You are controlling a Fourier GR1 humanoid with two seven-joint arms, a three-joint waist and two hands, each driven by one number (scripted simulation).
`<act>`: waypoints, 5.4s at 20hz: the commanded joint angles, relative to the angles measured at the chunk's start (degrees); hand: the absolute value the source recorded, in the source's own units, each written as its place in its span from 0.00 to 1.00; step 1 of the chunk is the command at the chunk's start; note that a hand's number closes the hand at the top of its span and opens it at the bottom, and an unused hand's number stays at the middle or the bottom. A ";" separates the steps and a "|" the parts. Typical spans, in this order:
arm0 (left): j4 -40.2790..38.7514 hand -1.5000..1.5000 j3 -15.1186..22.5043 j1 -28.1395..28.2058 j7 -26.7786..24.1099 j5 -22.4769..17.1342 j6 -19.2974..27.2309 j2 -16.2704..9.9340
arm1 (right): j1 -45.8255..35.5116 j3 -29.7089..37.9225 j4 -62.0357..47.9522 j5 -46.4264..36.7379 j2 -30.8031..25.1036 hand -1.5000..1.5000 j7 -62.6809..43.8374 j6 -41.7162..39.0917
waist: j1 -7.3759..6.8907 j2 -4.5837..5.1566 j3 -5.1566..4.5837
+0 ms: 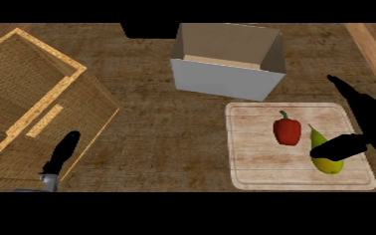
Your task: Pick the bell pepper from the cutting board and place it in the cardboard box
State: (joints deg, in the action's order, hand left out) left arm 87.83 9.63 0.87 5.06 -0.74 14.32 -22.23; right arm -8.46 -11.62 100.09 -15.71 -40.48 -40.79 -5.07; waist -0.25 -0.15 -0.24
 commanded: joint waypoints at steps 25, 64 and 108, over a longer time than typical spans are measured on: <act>-0.03 0.50 -4.75 -0.86 0.39 8.15 -3.84 7.10 | -5.54 -3.56 -3.44 -13.47 18.30 0.00 -18.97 -12.26 | 0.12 0.15 0.23; 0.11 0.50 -12.98 -1.15 -0.07 10.60 -11.84 10.48 | -0.75 3.13 -11.74 -36.51 22.16 1.00 1.59 -5.18 | 0.35 0.14 0.23; -0.16 0.50 -10.14 -2.96 1.09 11.72 -11.80 11.57 | -61.29 6.65 -68.95 -10.13 12.22 1.00 84.74 -21.72 | -1.92 0.72 0.22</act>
State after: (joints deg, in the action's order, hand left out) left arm 88.74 -0.90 -1.88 5.42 11.07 2.75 -11.49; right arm -65.60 -3.40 33.82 -24.51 -32.21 43.42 -23.94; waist -2.55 0.53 0.12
